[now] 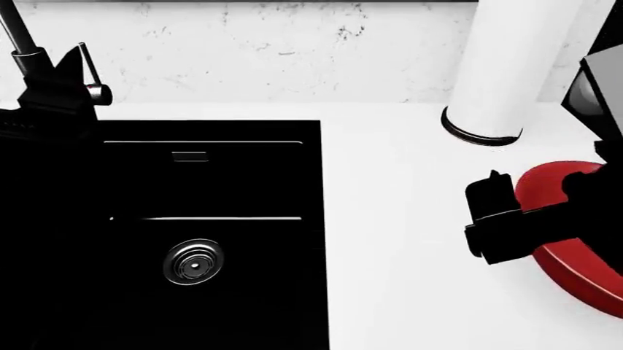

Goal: Move the fresh-baked cupcake off the tray onto the counter, and place the bowl used for mixing into the sink.

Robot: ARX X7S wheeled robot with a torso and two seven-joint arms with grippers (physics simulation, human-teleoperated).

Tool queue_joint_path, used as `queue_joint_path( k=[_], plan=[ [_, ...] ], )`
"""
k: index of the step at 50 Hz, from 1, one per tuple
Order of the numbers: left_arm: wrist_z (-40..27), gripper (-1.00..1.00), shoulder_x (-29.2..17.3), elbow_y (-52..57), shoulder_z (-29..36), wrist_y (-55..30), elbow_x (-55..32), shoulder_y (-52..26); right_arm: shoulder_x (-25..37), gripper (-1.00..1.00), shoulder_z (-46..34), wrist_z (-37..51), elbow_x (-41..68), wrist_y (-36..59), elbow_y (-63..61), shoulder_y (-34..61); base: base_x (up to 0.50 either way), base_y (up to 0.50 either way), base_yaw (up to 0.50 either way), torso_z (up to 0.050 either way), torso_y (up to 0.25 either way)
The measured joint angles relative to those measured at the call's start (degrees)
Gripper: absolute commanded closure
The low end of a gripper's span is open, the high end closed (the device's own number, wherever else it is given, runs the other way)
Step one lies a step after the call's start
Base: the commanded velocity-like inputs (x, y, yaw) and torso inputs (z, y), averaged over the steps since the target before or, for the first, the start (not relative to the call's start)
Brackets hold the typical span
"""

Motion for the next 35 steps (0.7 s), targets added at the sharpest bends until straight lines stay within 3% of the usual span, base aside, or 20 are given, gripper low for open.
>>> queue_joint_path(
  k=[35],
  plan=[
    [1.09, -1.00, -1.02, 1.19, -0.52, 1.32, 1.18, 2.69, 2.15, -1.00, -6.88, -3.19, -6.91, -0.16, 0.90, -6.65, 0.00, 0.00, 0.00, 0.000, 0.000]
  ],
)
